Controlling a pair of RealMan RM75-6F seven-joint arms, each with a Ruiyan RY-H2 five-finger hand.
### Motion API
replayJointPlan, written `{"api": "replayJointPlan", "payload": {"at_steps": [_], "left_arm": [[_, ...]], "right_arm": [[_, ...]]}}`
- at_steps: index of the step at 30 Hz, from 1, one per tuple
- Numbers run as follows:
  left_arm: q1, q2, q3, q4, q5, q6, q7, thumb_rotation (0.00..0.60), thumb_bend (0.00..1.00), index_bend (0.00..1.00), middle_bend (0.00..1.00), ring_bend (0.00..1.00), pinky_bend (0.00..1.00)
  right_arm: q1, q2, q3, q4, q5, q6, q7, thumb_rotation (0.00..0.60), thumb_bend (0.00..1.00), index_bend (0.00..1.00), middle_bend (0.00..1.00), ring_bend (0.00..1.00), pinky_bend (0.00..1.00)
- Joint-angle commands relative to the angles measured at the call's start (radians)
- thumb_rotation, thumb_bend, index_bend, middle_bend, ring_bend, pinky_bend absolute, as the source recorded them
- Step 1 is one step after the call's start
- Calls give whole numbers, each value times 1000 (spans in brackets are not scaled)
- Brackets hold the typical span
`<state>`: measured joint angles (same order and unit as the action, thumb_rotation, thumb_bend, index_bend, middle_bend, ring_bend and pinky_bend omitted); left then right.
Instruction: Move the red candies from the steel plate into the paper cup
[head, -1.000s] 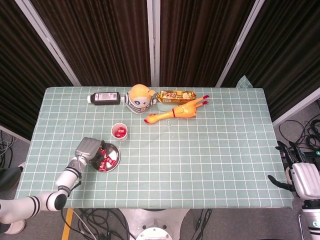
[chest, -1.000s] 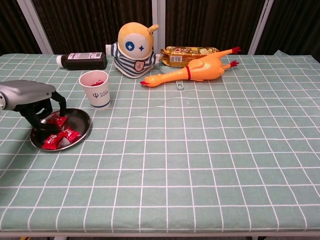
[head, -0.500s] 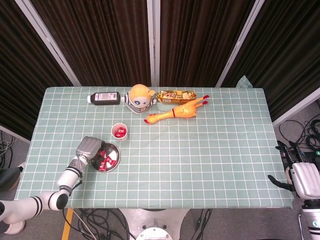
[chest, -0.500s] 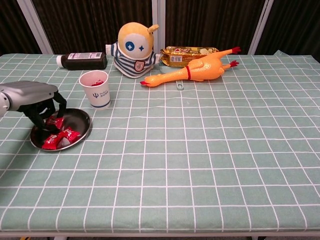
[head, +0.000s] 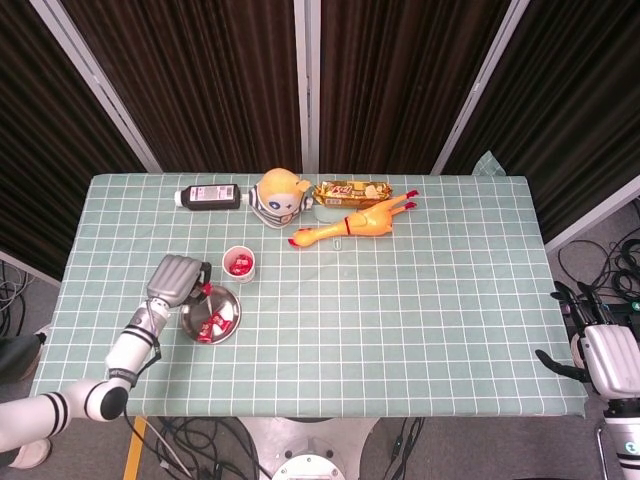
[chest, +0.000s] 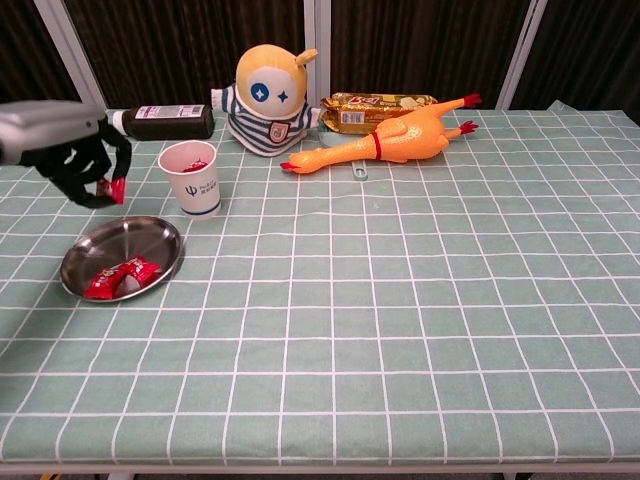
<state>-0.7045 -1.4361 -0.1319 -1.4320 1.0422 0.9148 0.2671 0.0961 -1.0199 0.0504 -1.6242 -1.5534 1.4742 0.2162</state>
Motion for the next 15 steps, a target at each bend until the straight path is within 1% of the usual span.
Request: {"api": "replayJointPlan", "payload": {"at_steps": [1, 5, 8, 15], "left_arm": [[-30, 39, -51, -43, 7, -2, -18, 600, 319, 650, 913, 820, 982], [-74, 34, -83, -40, -13, -29, 2, 600, 320, 642, 913, 820, 982], [-115, 19, -96, -18, -64, -80, 32, 600, 319, 625, 912, 820, 982], [-195, -38, -103, 51, -173, -144, 103, 600, 319, 599, 908, 819, 982]], "right_arm": [[0, -1, 0, 2, 0, 0, 3, 600, 78, 41, 203, 10, 218], [0, -2, 1, 8, 3, 0, 8, 600, 79, 41, 203, 10, 219], [0, -1, 1, 12, 4, -1, 13, 600, 78, 41, 203, 10, 219], [1, -2, 2, 19, 9, -7, 20, 600, 78, 41, 203, 10, 219]]}}
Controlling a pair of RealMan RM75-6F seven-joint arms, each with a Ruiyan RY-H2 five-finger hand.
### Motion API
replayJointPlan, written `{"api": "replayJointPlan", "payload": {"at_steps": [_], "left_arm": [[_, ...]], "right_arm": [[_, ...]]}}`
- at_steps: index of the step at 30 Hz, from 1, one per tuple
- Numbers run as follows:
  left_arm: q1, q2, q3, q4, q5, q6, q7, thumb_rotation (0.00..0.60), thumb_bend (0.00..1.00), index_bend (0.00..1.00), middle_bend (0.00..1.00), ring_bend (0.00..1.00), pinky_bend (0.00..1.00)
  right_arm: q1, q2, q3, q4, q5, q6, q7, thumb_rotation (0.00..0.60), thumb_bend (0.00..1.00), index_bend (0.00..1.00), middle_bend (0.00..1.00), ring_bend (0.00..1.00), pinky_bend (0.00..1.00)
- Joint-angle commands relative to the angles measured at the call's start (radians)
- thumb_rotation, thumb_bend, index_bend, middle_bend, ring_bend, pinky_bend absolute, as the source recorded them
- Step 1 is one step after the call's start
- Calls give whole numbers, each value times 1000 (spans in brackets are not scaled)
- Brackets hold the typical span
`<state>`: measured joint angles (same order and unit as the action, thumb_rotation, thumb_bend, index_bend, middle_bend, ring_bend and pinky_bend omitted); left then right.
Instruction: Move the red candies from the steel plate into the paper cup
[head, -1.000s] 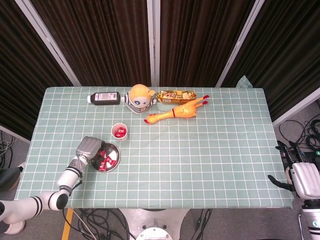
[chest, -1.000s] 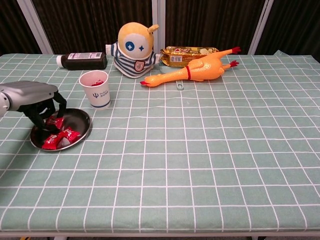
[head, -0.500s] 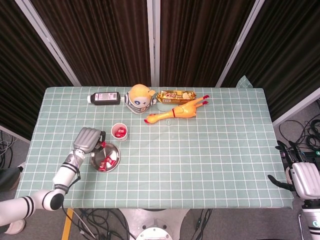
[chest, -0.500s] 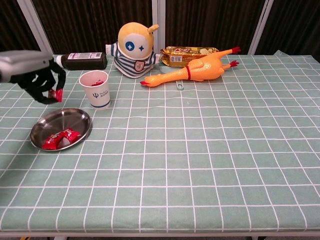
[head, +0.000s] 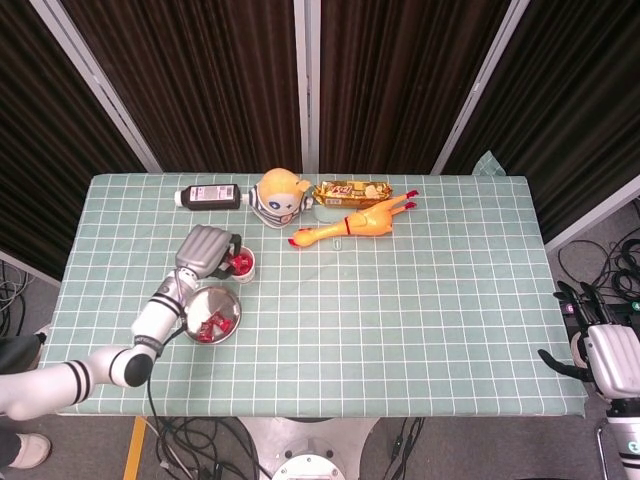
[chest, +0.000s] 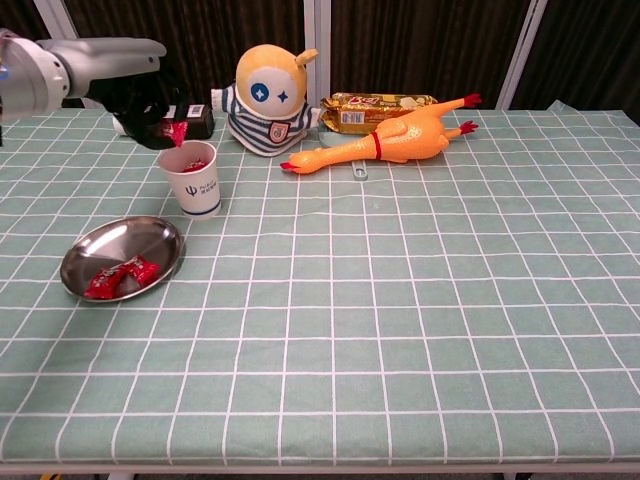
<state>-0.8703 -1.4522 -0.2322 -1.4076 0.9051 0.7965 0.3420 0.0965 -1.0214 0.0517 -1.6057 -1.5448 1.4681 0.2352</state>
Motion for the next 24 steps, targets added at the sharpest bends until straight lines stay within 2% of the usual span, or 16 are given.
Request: {"api": "replayJointPlan", "payload": {"at_steps": [1, 5, 10, 12, 16, 20, 24], "left_arm": [[-40, -31, -1, 37, -53, -32, 38, 600, 319, 595, 907, 818, 982], [-66, -46, 9, 53, -102, -53, 64, 600, 318, 562, 902, 817, 981], [-75, -38, 36, 43, -130, -24, 115, 600, 321, 403, 890, 811, 981], [-65, -20, 41, 15, -134, -1, 116, 600, 322, 377, 887, 810, 981], [-6, 29, 60, -67, -66, 99, 86, 600, 323, 367, 884, 808, 981], [79, 88, 103, -145, 31, 193, 30, 600, 324, 369, 882, 804, 981], [150, 119, 152, -170, 109, 249, -16, 600, 324, 385, 880, 801, 981]], "right_arm": [[1, 0, 0, 1, 1, -1, 1, 600, 78, 41, 203, 10, 219], [1, 0, 1, 2, 3, -3, 1, 600, 79, 41, 203, 10, 219], [1, 3, 1, -1, 2, -2, -1, 600, 78, 41, 203, 10, 218], [1, 4, 1, -3, 0, 0, -1, 600, 79, 41, 203, 10, 219], [1, 5, 2, -5, -3, 2, -2, 600, 79, 41, 203, 10, 219], [3, 5, 1, -7, -6, 1, -2, 600, 78, 41, 203, 10, 219], [6, 1, -1, -5, -11, -3, -2, 600, 79, 41, 203, 10, 219]]}}
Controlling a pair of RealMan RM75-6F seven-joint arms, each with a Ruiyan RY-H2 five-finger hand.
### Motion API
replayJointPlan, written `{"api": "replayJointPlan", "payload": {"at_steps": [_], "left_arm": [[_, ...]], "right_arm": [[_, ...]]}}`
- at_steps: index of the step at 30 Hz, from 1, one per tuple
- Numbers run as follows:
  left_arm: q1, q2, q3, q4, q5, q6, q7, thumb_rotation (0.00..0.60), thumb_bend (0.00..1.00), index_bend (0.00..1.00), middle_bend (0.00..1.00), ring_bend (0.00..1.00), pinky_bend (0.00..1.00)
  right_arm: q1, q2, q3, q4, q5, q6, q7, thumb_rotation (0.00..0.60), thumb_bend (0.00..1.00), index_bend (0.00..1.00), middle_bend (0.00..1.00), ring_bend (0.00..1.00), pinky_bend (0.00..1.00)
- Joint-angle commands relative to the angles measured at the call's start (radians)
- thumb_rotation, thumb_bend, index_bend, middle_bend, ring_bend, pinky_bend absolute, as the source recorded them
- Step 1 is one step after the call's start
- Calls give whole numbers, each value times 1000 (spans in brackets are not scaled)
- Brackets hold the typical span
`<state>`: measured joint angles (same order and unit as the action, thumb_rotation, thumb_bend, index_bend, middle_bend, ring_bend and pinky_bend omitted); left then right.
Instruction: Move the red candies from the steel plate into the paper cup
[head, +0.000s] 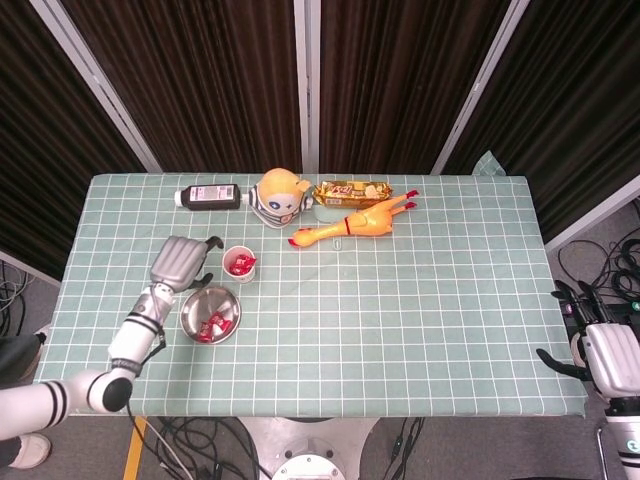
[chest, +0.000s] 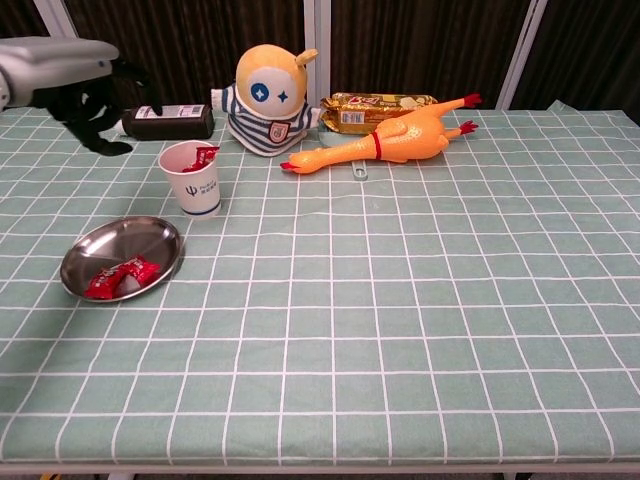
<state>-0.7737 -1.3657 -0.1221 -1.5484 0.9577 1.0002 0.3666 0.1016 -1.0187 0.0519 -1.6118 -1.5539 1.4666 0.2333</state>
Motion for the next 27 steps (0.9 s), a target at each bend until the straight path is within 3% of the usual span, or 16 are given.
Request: {"api": "replayJointPlan", "payload": {"at_steps": [1, 11, 19, 27], "left_arm": [[71, 38, 57, -33, 75, 54, -50, 600, 321, 399, 880, 801, 980], [152, -1, 158, -8, 188, 51, -65, 600, 310, 472, 879, 800, 980], [163, -58, 166, 32, 233, 32, -45, 600, 262, 472, 879, 799, 979], [139, -122, 141, 85, 254, -19, -40, 600, 223, 480, 880, 799, 978]], "right_arm": [[3, -2, -1, 0, -4, -4, 0, 600, 79, 41, 203, 10, 219], [6, -4, -4, -6, -11, -3, -9, 600, 79, 41, 203, 10, 222], [4, -2, -5, -11, -12, 2, -12, 600, 78, 41, 203, 10, 223], [6, -1, -5, -14, -13, -1, -15, 600, 79, 41, 203, 10, 223]]}}
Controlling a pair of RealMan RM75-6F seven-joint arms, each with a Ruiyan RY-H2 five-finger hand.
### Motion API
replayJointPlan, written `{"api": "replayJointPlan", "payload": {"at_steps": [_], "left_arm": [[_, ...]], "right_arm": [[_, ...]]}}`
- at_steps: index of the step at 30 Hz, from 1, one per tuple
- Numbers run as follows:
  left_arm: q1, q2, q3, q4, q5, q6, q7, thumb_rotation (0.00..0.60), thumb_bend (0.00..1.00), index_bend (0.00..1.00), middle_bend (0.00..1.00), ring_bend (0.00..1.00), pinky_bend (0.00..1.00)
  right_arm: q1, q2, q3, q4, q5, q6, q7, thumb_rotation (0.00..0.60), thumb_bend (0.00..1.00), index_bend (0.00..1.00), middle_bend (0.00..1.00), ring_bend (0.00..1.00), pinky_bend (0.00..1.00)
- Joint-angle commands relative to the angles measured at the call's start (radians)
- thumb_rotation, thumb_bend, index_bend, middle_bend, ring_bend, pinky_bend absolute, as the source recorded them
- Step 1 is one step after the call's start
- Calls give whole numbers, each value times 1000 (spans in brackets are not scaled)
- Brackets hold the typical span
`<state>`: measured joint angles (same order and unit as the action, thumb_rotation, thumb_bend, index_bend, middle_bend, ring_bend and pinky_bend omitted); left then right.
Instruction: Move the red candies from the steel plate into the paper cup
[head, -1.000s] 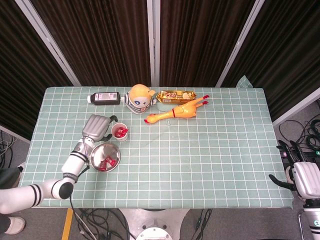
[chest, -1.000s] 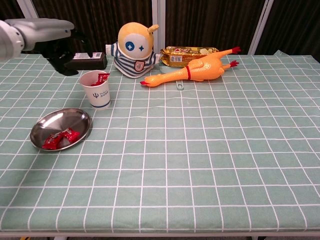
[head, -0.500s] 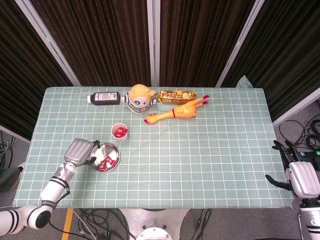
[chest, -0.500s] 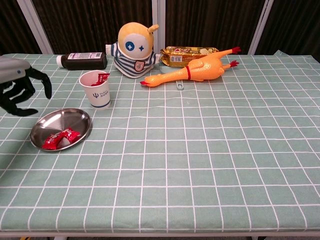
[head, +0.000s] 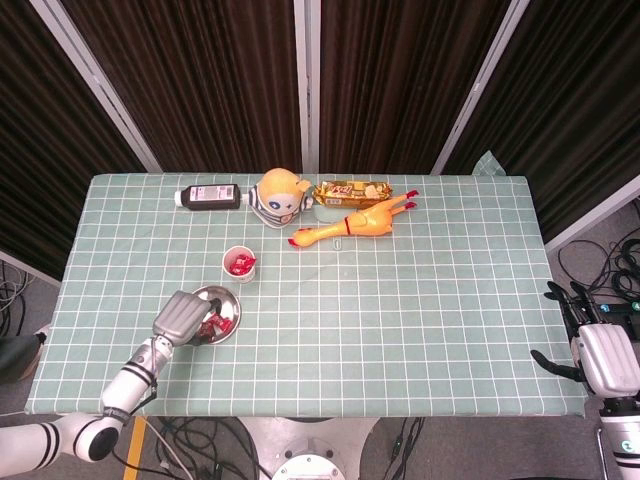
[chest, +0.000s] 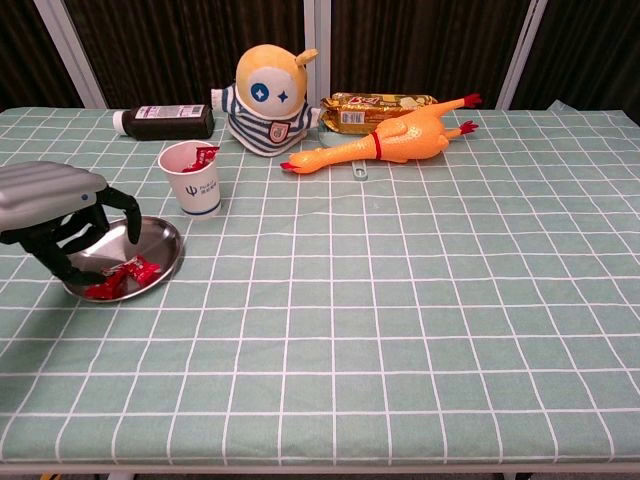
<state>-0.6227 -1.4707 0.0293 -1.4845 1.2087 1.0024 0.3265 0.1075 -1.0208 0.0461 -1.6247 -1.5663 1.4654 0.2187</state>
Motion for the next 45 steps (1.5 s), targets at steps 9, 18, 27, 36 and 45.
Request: {"api": "replayJointPlan", "payload": {"at_steps": [9, 18, 27, 36, 45], "left_arm": [[-45, -60, -36, 87, -13, -92, 14, 600, 229, 507, 884, 799, 978], [-60, -99, -61, 144, -45, -131, 15, 600, 230, 508, 884, 799, 978], [-63, -117, -84, 196, -88, -142, 29, 600, 229, 508, 885, 800, 978], [-52, -106, -82, 177, -81, -153, -10, 600, 229, 508, 885, 799, 978], [-54, -119, -78, 201, -55, -164, -36, 600, 230, 529, 885, 800, 978]], "right_arm": [[-3, 4, 0, -6, 7, 1, -7, 600, 79, 41, 203, 10, 224], [-1, 5, 2, -6, 8, 0, -7, 600, 78, 41, 203, 10, 224], [-2, 5, 1, -5, 8, 0, -7, 600, 79, 41, 203, 10, 224], [0, 5, 2, -8, 9, -3, -10, 600, 79, 41, 203, 10, 224], [-3, 8, 2, -11, 14, -1, -13, 600, 78, 41, 203, 10, 226]]}}
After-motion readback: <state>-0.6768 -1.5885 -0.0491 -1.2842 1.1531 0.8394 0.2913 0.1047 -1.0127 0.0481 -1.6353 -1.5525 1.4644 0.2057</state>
